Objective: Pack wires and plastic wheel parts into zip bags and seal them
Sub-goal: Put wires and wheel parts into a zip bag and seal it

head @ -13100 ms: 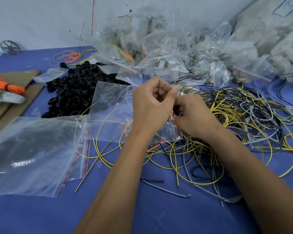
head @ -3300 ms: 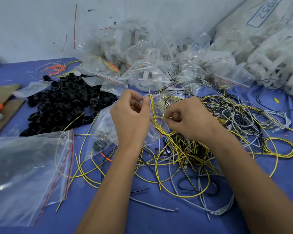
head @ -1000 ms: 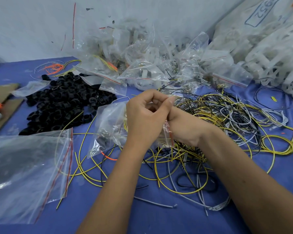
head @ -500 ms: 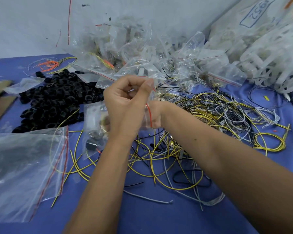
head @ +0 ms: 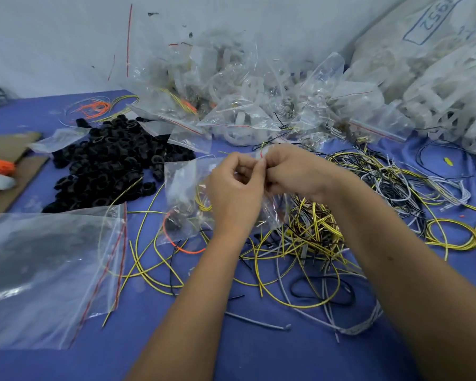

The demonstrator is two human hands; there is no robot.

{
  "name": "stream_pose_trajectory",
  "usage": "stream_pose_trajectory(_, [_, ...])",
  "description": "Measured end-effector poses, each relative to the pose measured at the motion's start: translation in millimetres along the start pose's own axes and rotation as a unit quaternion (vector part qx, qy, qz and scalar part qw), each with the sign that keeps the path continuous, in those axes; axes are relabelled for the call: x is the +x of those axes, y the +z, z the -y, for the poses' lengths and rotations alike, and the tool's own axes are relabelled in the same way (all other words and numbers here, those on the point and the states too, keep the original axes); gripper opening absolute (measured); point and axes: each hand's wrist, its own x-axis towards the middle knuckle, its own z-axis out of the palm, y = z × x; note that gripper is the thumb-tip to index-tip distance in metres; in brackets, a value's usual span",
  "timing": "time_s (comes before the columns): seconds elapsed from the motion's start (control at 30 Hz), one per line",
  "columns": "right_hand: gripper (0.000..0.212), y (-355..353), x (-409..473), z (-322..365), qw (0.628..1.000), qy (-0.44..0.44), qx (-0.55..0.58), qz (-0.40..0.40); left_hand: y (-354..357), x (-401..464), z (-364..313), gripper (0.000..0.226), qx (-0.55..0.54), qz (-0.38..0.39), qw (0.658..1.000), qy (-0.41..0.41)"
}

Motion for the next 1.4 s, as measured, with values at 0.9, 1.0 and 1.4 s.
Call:
stream_pose_trajectory(0.9, [0.021,-117.1,-124.8,-51.0,0.904,0.153,-0.365,-0.162,104.9,-52.1,-37.7,0.023,0.302,0.287,0.897,0.148])
stream_pose_trajectory(1.0, [0.018,-116.4,-120.3,-55.5,0.899,0.151,-0.371,-0.178,107.6,-52.6,-35.3,0.022,0.296,0.288,0.906,0.091])
stream_pose_trajectory(1.4, [0.012,-129.2,-128.7,-75.6,0.942,0.155,-0.172,-0.245,112.3,-51.6,-48.5,0.035,0.333,0.304,0.893,0.009])
